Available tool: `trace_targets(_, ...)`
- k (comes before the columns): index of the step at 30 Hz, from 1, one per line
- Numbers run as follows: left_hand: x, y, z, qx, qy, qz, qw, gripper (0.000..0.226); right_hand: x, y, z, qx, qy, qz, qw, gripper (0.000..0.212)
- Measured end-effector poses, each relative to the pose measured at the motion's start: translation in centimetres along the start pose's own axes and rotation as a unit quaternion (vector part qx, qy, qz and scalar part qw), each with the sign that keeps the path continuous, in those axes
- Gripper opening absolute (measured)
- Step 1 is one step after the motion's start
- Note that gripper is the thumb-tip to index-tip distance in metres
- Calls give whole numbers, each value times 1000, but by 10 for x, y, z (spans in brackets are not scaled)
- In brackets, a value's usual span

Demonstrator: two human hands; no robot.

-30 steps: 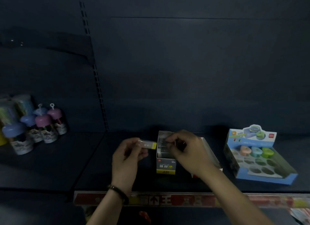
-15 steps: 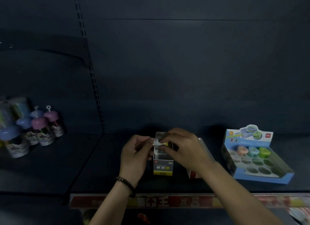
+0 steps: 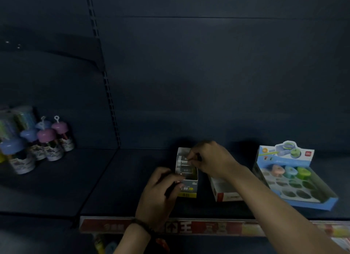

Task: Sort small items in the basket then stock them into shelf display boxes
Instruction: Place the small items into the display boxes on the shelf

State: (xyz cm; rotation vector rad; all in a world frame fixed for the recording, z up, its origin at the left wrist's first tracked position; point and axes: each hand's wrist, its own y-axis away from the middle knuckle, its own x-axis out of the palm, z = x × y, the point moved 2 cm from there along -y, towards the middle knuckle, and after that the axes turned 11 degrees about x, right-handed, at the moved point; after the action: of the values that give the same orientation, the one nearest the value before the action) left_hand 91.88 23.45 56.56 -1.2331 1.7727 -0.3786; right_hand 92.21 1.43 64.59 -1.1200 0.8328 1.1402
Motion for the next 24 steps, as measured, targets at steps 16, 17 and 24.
trace_targets(16,2,3,2,40,-20,-14,999,20,5,-25,6,125,-41,143,981,11)
trace_targets(17,2,3,2,40,-20,-19,999,20,4,-24,5,127,-46,148,980,12)
trace_targets(24,-1,4,3,52,-23,-26,998,24,-8,5,7,113,-165,78,977,17)
